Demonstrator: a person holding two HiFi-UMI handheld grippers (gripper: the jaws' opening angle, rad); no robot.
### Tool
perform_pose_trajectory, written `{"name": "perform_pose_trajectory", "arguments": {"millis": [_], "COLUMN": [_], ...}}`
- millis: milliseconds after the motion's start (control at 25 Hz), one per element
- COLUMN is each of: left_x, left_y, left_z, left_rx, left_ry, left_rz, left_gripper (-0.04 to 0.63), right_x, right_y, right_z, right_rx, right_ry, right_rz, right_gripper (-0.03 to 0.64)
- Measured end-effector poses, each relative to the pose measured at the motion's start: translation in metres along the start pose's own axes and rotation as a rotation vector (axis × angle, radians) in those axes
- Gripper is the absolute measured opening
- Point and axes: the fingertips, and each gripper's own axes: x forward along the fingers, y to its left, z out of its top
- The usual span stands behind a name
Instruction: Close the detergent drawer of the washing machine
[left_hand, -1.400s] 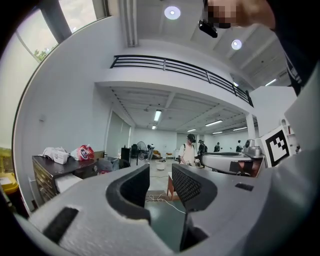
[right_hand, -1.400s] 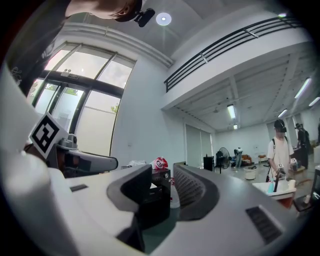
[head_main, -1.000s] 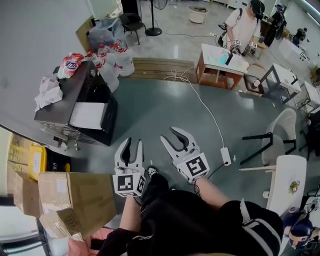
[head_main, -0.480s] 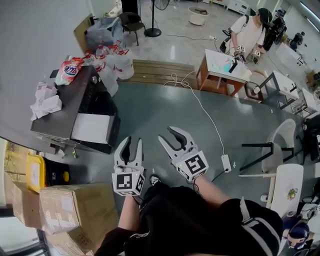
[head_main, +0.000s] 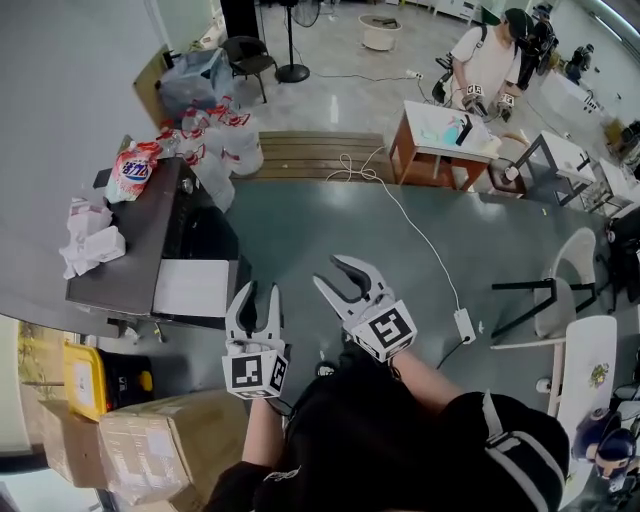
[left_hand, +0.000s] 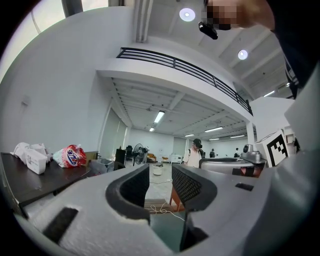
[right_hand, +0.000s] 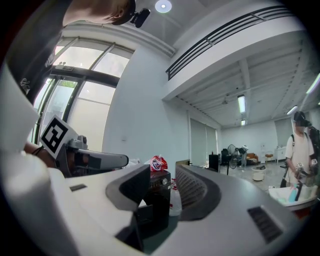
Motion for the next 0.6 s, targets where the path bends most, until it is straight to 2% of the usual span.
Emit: {"name": "perform_pose_trajectory", "arguments": {"millis": [320, 600], "left_x": [0.016, 0.046], "left_y": [0.043, 0.093], "left_z": [0.001, 0.019], "left_rx": [-0.008, -0.006], "left_ry": [-0.007, -0.071], "left_rz": [0.069, 0.172], "left_gripper": [0.147, 0.147], "right_x": [0.052, 0.129], "right_y": [-0.011, -0.022], "right_z": [-0.003, 0.005], "right_rx": [-0.001, -0.041], "right_ry": [-0.014, -0.055], "right_rz": [0.051, 0.196], "right_gripper": [0.167, 0.166]}}
